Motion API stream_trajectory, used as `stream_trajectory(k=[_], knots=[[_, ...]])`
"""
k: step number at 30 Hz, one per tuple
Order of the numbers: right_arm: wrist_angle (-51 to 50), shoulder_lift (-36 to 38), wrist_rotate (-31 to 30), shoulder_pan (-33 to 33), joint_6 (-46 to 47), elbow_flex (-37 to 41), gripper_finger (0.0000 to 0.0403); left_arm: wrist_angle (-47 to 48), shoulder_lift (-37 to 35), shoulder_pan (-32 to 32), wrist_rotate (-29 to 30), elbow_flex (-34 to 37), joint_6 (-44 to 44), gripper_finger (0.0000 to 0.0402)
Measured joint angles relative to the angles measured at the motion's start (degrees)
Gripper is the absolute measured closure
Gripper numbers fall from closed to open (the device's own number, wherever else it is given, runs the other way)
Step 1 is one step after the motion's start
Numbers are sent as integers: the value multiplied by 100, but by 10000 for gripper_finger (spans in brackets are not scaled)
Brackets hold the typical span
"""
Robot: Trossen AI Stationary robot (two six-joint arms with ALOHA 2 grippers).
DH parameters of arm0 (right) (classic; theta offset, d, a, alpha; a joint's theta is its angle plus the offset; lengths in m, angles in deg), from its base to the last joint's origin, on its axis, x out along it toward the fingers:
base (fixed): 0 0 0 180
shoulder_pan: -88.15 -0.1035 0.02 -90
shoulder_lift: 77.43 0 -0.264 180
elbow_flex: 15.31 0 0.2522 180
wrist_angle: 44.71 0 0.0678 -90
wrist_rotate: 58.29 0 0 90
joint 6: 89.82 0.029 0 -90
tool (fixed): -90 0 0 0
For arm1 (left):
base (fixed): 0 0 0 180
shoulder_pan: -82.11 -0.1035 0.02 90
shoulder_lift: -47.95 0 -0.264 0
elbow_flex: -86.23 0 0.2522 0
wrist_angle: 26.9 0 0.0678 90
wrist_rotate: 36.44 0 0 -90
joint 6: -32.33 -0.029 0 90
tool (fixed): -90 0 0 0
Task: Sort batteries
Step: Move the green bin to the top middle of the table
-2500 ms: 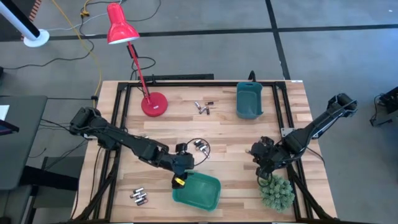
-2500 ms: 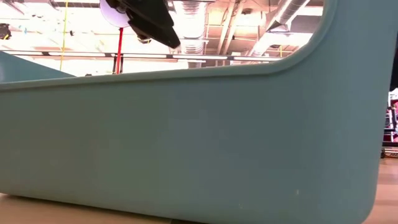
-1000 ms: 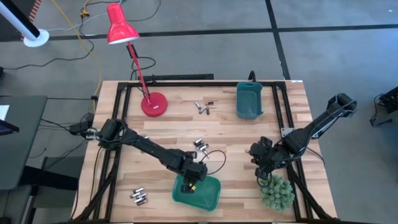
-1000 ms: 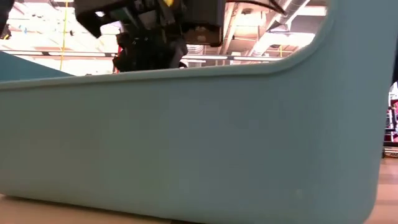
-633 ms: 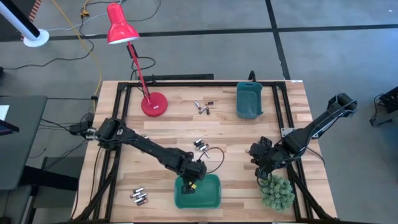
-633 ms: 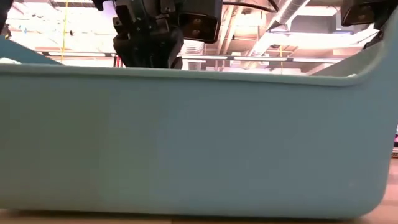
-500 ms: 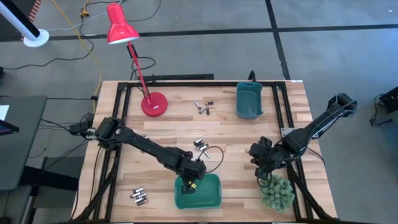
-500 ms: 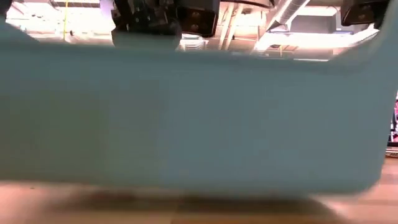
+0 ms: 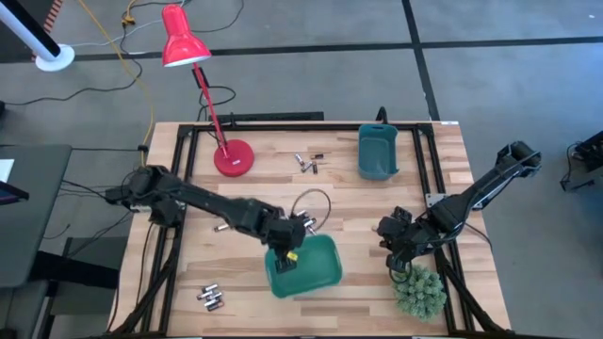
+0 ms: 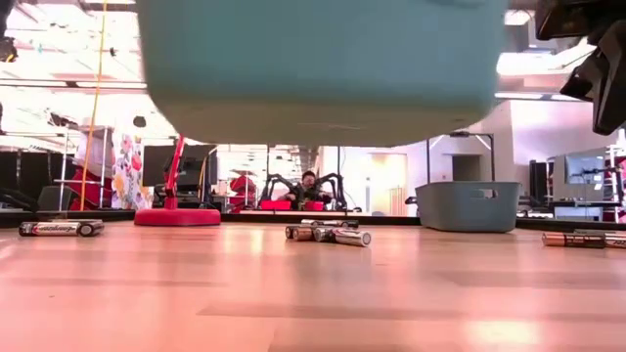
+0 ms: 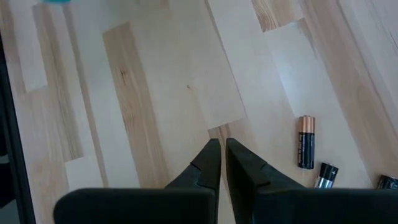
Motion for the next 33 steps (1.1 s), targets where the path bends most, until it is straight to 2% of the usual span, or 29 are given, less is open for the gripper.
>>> stream_trajectory(k=[6, 11, 15, 19, 24, 28, 33], knots=[[-334, 0, -491, 166, 1024, 0, 360, 99, -209, -795, -88, 0, -695, 401], [-920, 1, -671, 510, 1612, 0, 360, 188, -206, -1803, -544, 0, -1613, 401], [-1082, 49, -686, 878, 2271, 2, 365, 182, -213, -2706, -619, 0, -2043, 401], [-1032, 76, -707, 1229, 2399, 2, 374, 162, -209, -3635, -616, 0, -2250, 401], [-1018, 76, -730, 1796, 2375, 2, 383, -85, -141, -4550, -740, -50, -3269, 401], [-963, 76, -730, 2343, 2355, 2, 384, -95, 242, -5060, -763, -598, -4131, 401], [-558, 76, -732, 2914, 2188, 2, 384, 402, 1260, -5414, -763, -2047, -5155, 401]])
